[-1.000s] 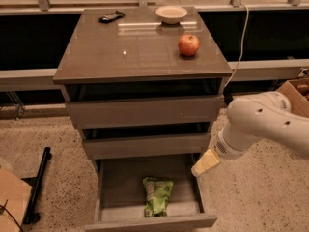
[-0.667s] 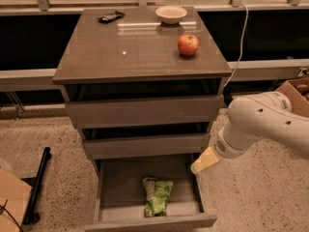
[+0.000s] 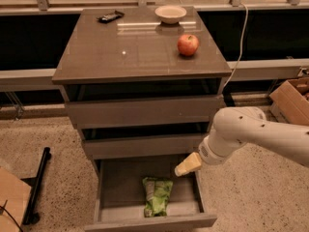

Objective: Pick green rice chip bag from bottom drawer and place on counter

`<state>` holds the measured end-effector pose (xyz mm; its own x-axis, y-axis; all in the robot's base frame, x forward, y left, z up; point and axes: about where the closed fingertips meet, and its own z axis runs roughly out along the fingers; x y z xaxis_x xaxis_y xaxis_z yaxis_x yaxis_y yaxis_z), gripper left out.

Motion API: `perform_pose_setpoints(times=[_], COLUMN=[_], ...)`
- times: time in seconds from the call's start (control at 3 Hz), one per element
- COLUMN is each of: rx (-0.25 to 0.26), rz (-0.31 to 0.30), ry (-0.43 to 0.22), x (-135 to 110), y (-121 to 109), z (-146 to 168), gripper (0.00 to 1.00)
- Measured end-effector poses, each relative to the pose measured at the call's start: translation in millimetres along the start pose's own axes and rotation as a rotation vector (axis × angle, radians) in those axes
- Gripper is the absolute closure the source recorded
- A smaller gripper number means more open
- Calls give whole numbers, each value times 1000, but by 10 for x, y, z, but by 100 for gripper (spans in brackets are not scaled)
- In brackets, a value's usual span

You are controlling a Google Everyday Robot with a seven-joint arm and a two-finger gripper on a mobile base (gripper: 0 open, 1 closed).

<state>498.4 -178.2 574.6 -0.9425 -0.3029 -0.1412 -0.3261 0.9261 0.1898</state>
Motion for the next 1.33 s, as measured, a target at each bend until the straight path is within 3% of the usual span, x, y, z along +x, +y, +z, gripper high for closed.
perform_pose_setpoints(times=[1.0, 1.33], rx=[-120, -210], rz=[224, 264], ry=[51, 86], x=[-222, -246], y=[104, 146], z=[1404, 1895], gripper=[0, 0])
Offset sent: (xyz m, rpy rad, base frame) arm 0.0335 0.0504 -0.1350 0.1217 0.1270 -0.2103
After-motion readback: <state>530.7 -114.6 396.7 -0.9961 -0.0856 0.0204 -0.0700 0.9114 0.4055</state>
